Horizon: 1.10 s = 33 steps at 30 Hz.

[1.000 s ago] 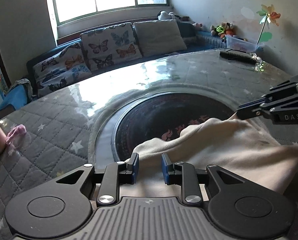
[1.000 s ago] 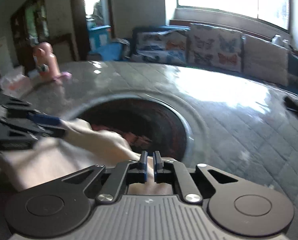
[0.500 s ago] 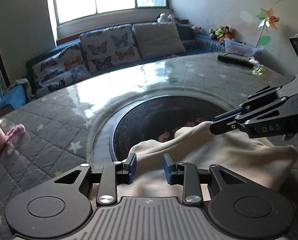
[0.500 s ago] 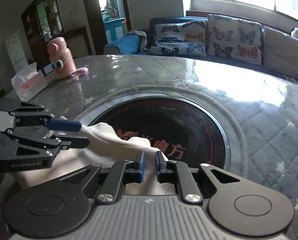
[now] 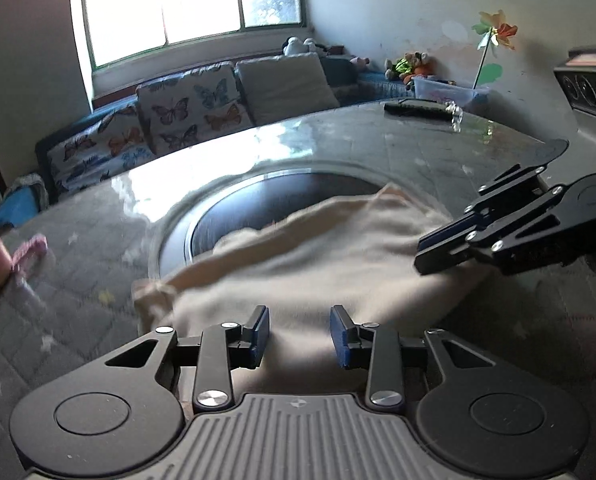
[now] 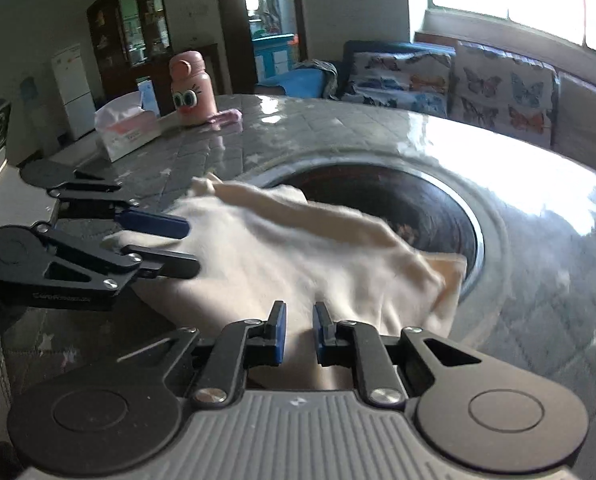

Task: Fold clothes

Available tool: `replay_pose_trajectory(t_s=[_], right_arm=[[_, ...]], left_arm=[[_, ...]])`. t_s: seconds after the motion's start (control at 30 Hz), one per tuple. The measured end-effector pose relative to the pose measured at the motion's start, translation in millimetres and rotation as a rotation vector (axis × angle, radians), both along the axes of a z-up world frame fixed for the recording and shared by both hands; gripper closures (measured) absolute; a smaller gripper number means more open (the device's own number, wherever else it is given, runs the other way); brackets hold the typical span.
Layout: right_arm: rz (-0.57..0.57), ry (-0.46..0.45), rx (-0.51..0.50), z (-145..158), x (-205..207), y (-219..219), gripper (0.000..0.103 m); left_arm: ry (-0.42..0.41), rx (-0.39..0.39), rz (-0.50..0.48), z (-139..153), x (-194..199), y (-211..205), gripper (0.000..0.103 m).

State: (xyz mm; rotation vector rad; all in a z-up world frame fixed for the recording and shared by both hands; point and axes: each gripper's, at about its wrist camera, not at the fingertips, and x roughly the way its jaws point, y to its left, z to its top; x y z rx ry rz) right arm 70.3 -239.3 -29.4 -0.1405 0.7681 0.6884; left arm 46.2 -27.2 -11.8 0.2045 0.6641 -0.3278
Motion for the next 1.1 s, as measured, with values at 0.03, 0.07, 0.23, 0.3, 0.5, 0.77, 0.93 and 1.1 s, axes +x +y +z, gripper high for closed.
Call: replay_pose_trajectory(t_s=[0.03, 0.07, 0.23, 0.3, 0.5, 0.77, 0.93, 1.1], right_arm=[[-0.005, -0.002, 0.007, -2.7, -0.7, -2.3, 0.089], [-0.011, -0.006, 0.018, -3.9, -1.1, -4.5, 0.089], [-0.031, -0.032, 0.046, 4.6, -7.5, -13.7, 0.088], [-0.055, -0.020, 0.042, 0.8, -6.6, -20.0, 0.088], [-0.074, -0.003, 0.057, 0.3, -4.3, -24.7, 0.087], [0.030, -0.023, 0.051, 1.9, -8.8, 8.7, 0.085], [0.046, -0.029, 0.009, -0.5, -9.6, 19.3, 0.085], [0.108, -0.051, 0.025, 7.0, -12.2, 38.4, 0.085]], left_arm=[[0.007, -0.008, 0.008, -3.3, -1.0, 2.1, 0.066], [0.006, -0.023, 0.019, -5.4, -1.8, 4.4, 0.066], [-0.009, -0.047, 0.032, 3.8, -7.1, 6.7, 0.066], [0.001, -0.050, 0.039, 1.3, -7.4, 9.6, 0.066], [0.005, -0.096, 0.063, 4.4, -11.2, 19.7, 0.066], [0.009, -0.113, 0.112, -2.8, -17.5, 36.0, 0.066], [-0.003, -0.116, 0.114, 4.3, -24.4, 38.9, 0.065], [-0.015, -0.101, 0.122, 5.8, -29.5, 42.2, 0.065]])
